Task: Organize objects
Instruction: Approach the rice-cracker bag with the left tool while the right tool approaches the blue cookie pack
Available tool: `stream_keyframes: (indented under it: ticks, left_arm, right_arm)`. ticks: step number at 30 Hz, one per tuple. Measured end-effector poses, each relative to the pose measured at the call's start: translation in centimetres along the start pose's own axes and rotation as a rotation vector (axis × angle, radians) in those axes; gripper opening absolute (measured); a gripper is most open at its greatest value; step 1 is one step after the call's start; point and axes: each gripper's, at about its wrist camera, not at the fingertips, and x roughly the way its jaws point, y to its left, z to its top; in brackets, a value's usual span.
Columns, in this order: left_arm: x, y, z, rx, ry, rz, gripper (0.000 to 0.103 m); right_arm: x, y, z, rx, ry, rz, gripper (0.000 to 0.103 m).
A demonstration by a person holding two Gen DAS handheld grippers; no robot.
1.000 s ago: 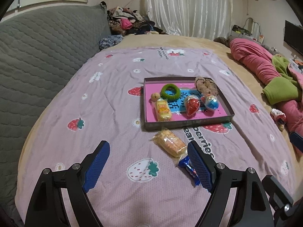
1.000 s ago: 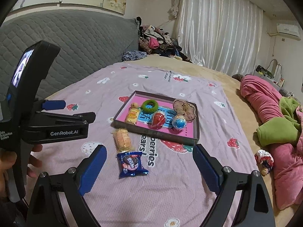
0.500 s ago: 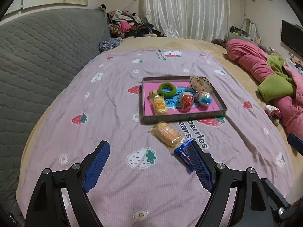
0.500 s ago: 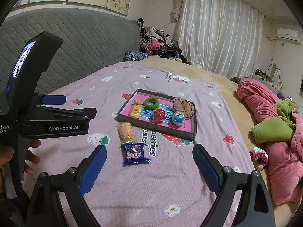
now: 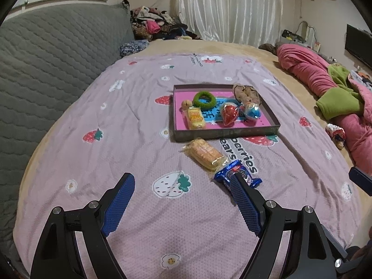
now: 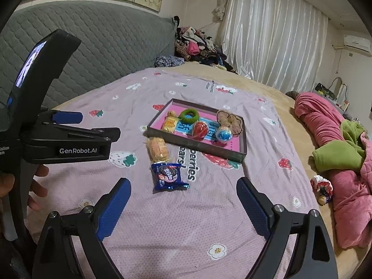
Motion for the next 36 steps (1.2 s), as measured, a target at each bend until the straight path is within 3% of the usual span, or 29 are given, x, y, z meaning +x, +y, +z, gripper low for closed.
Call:
stream_keyframes:
  ticks: [12, 36]
  left_arm:
    - [5.1, -1.1, -0.1, 0.014, 0.064, -0.021, 0.085]
    - [13.0, -2.3, 2.7, 0.006, 0.125, -0.039, 0.085]
  right_arm:
    - [4.4, 0.2, -0.8, -0.003, 0.066, 0.013, 0.092]
    - [12.0, 0.1, -0.3, -0.004, 0.134, 0.042, 0.092]
